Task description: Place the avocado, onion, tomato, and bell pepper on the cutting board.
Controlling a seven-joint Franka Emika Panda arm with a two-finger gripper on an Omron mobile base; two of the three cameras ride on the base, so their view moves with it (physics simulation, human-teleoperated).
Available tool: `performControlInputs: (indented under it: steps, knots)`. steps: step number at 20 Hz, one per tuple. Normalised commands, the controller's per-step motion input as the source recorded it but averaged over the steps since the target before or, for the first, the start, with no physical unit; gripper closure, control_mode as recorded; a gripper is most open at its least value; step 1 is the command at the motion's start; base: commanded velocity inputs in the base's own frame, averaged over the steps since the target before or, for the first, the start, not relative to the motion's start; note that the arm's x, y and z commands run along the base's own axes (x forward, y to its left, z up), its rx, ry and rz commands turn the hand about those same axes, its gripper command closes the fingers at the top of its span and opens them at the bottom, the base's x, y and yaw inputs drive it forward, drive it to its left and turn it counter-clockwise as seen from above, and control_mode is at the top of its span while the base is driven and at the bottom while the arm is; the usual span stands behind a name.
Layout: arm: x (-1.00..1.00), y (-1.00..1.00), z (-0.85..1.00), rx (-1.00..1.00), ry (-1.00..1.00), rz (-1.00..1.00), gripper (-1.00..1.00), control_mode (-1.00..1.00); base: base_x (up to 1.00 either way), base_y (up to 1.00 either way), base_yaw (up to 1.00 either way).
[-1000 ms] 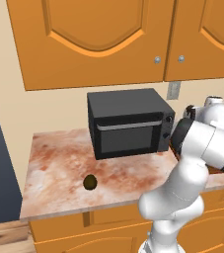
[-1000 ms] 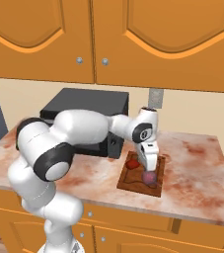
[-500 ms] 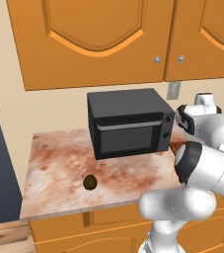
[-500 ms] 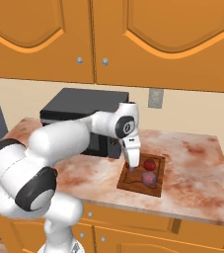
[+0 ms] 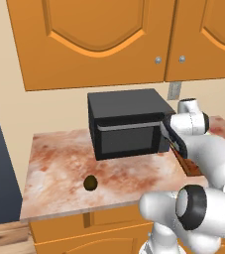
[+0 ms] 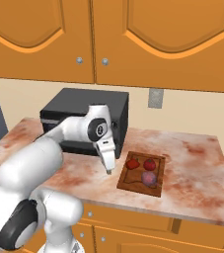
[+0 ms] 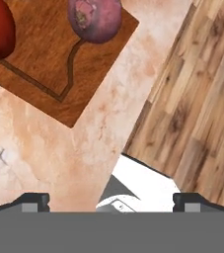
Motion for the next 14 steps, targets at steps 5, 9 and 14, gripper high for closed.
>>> performControlInputs:
  steps: [5, 9, 14]
  knots:
    - [-0.33, 0.67, 0.0, 0.0, 0.0, 0.22, -1.0, -1.0, 0.0, 0.0, 0.0]
    - [-0.13, 0.71, 0.0, 0.0, 0.0, 0.31, -1.0, -1.0, 0.0, 0.0, 0.0]
    - [0.0, 0.78, 0.0, 0.0, -0.01, 0.45, -1.0, -1.0, 0.0, 0.0, 0.0]
